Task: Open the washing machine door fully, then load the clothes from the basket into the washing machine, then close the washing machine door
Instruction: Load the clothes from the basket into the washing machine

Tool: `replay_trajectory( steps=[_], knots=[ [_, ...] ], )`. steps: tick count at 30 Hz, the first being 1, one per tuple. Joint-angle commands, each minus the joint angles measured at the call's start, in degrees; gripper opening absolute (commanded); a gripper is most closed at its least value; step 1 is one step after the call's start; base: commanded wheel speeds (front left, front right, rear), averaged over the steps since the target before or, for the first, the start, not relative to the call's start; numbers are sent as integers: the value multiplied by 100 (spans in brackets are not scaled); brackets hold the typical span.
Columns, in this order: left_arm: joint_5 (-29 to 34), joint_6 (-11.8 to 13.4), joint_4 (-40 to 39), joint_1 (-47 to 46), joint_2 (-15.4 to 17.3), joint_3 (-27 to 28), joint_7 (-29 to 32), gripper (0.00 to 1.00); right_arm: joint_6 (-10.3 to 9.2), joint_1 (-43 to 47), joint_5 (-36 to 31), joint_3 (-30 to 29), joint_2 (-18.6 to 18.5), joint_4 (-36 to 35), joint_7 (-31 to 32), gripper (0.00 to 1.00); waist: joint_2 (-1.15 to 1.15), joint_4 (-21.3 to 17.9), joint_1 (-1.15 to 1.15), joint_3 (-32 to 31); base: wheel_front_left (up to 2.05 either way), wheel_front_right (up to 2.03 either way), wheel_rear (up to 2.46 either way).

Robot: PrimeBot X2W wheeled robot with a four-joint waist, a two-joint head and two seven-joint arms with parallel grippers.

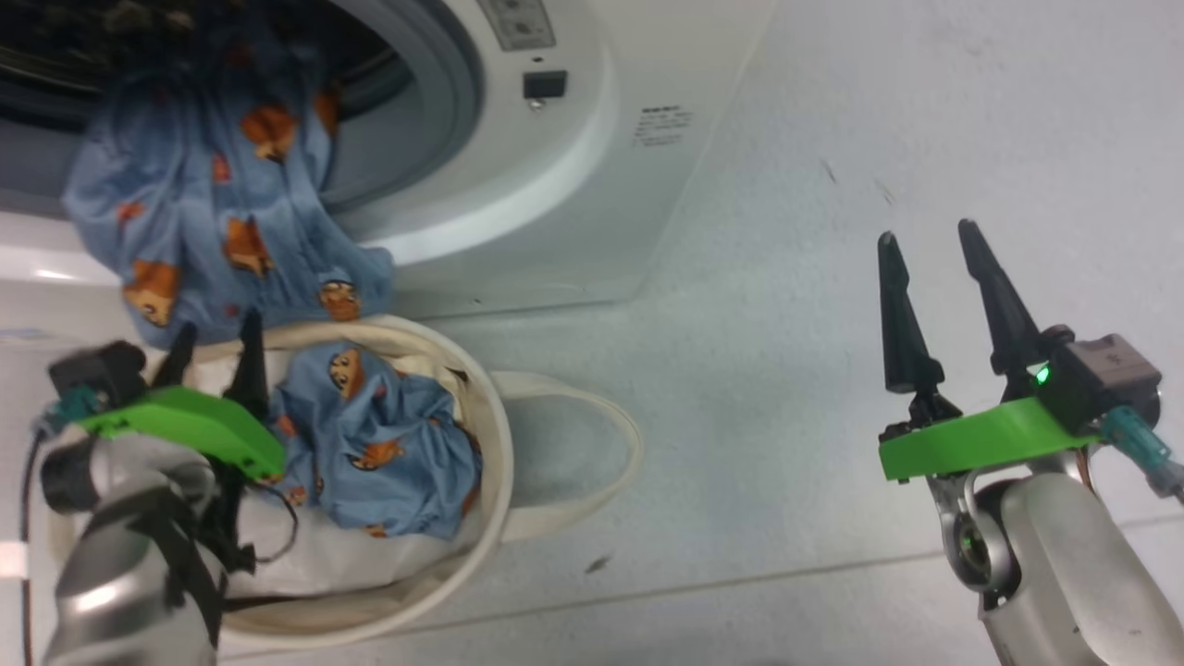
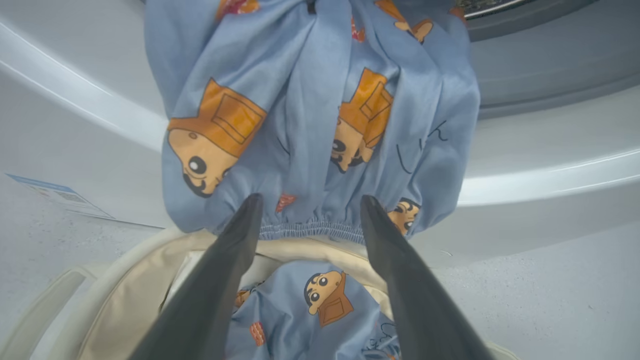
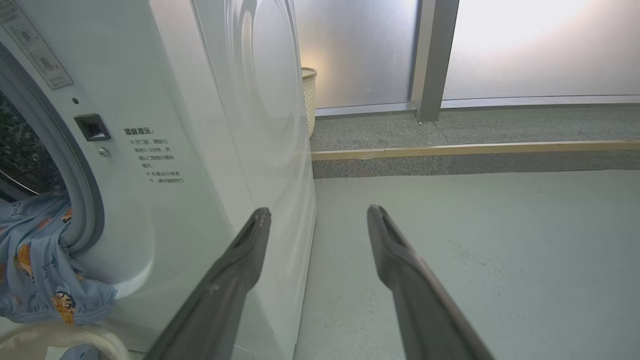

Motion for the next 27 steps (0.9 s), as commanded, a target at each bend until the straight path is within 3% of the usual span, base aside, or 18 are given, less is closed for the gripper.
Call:
replay_trajectory(
  steps=[1,21,22,23,27],
  knots=[
    [0,-32,46,-178,326,152,-69,100,42,-117,-65,37,-21,-233,-70,100,0,-213,-2,287,0,0,0],
    [296,38,683,-1228,698,80,-69,100,42,-211,-184,-192,114,-494,-70,100,0,-452,-2,985,0,0,0],
    [299,44,691,-1275,717,88,-69,91,42,-215,-189,-202,120,-505,-70,100,0,-458,-2,1002,0,0,0],
    [306,50,703,-1306,730,91,-69,1,42,-220,-194,-209,128,-514,-70,100,0,-463,-2,1017,0,0,0],
    [296,58,548,-1367,747,162,-69,0,42,-229,-208,-233,155,-526,-70,100,0,-448,-2,1036,0,0,0]
  ],
)
